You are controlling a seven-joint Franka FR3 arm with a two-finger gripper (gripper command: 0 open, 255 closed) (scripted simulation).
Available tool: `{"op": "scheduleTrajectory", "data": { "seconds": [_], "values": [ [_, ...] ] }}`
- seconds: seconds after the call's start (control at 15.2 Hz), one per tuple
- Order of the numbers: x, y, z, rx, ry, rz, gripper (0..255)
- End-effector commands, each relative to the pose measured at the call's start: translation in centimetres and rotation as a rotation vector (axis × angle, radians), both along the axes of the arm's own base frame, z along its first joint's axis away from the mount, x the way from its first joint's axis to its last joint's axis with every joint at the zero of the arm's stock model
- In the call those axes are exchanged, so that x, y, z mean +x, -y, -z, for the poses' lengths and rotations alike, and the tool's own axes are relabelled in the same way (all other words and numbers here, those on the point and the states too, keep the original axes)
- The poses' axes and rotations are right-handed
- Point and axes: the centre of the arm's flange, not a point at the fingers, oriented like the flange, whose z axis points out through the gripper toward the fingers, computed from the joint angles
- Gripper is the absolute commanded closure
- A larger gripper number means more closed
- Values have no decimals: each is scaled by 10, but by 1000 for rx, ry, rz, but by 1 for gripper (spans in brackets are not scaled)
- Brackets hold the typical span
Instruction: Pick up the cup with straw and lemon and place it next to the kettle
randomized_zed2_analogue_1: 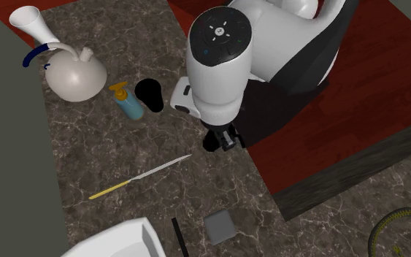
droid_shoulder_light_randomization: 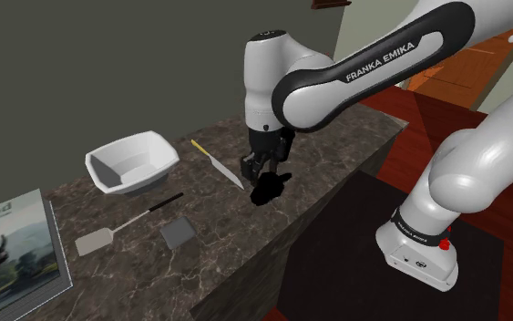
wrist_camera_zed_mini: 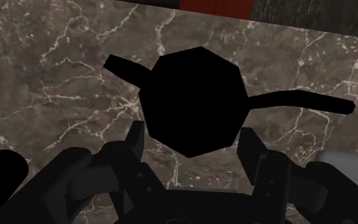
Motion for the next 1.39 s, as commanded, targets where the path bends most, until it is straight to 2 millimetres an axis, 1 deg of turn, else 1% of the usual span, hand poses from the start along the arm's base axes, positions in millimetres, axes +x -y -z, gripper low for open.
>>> {"op": "scheduleTrajectory", "data": {
  "seconds": [0.0, 1.32],
  "values": [
    [0, 0, -10, 0, 0, 0, 255],
    [0, 0, -116, 0, 0, 0, 255]
  ]
}}
